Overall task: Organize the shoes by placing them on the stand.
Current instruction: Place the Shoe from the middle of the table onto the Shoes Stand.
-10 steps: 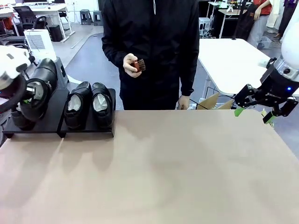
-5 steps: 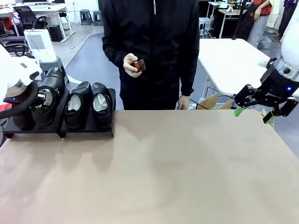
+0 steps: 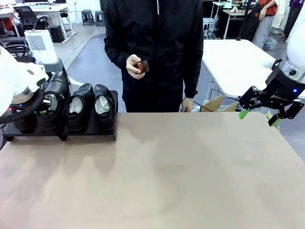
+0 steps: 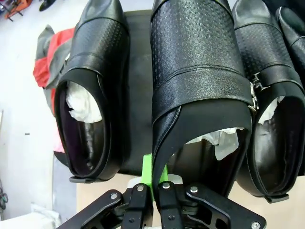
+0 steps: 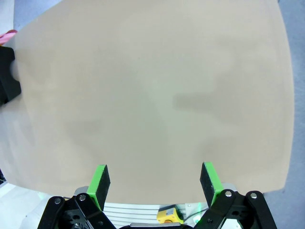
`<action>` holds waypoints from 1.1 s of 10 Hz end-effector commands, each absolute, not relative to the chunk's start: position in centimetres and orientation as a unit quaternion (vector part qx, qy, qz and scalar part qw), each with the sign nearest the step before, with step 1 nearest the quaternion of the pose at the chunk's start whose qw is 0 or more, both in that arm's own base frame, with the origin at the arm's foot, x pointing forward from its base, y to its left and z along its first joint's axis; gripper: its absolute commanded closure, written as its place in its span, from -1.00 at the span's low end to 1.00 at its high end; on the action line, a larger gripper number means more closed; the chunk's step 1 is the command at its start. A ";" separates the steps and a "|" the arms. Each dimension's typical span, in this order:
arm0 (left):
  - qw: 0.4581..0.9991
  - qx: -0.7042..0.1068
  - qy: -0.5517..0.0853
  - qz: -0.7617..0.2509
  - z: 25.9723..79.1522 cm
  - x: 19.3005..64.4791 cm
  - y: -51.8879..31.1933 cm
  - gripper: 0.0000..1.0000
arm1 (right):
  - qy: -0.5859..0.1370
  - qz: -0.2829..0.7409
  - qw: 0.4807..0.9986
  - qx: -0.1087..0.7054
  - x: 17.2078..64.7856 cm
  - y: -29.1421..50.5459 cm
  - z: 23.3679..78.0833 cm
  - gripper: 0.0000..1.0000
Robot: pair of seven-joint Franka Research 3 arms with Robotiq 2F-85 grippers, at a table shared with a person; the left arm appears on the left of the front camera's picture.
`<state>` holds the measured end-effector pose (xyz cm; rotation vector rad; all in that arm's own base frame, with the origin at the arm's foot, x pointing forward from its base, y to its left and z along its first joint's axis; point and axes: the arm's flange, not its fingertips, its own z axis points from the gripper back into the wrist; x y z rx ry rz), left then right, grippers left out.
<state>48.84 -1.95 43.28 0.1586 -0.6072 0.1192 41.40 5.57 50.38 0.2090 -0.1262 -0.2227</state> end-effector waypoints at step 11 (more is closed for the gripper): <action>0.944 0.096 -0.303 0.093 40.4 50.0 -1.4 -0.53 | -0.062 -0.111 0.987 0.099 41.5 5.5 50.7 -1.00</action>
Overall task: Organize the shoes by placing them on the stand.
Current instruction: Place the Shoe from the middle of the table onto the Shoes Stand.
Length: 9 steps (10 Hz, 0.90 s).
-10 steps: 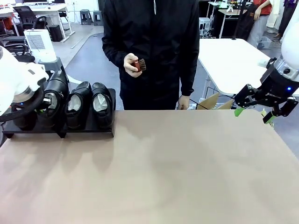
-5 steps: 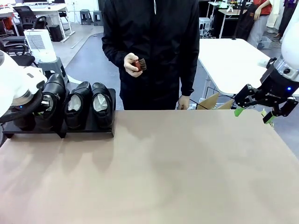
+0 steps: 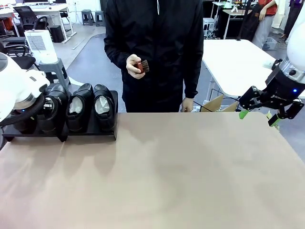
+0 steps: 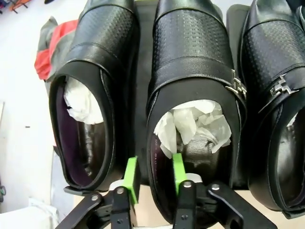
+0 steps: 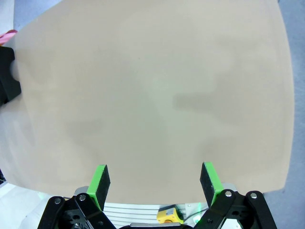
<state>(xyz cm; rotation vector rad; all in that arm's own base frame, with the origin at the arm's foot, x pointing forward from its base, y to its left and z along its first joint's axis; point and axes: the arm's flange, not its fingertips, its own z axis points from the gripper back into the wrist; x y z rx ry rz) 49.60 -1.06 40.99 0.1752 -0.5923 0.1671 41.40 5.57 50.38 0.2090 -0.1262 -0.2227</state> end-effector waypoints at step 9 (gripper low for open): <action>0.927 0.118 -0.341 0.098 47.1 47.6 -1.3 -1.00 | -0.062 -0.111 0.987 0.099 41.5 5.5 50.7 -1.00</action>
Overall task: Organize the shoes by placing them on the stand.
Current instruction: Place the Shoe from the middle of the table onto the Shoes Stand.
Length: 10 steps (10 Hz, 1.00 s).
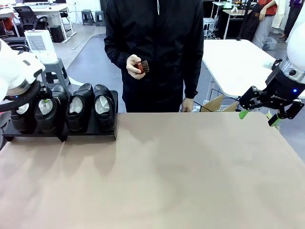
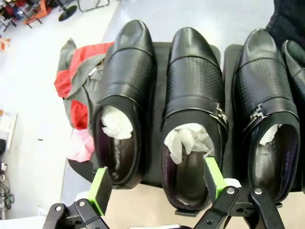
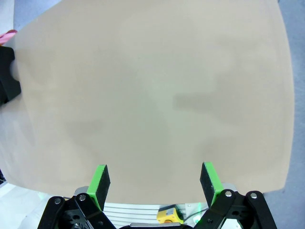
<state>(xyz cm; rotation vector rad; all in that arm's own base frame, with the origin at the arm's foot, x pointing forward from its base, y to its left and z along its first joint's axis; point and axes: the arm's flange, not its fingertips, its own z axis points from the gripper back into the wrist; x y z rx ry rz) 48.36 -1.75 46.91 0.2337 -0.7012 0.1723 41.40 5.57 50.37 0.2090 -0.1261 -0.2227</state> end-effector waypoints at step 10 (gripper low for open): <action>0.929 0.109 -0.342 0.094 47.2 48.1 -1.5 -1.00 | -0.062 -0.111 0.987 0.099 41.5 5.5 50.7 -1.00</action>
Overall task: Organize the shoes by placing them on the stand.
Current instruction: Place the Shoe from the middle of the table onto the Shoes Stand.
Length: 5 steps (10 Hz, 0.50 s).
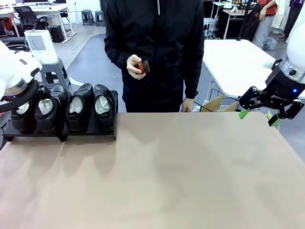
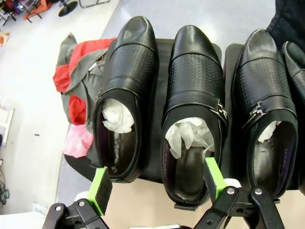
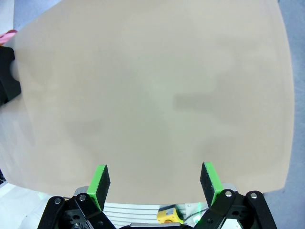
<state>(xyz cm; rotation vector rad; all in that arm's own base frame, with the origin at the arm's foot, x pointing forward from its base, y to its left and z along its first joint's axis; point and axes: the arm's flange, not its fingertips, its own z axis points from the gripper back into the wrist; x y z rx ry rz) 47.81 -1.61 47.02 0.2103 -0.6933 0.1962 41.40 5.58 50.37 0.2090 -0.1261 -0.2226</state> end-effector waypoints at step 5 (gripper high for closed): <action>0.929 0.109 -0.342 0.094 47.2 48.1 -1.5 -1.00 | -0.062 -0.111 0.987 0.099 41.5 5.5 50.7 -1.00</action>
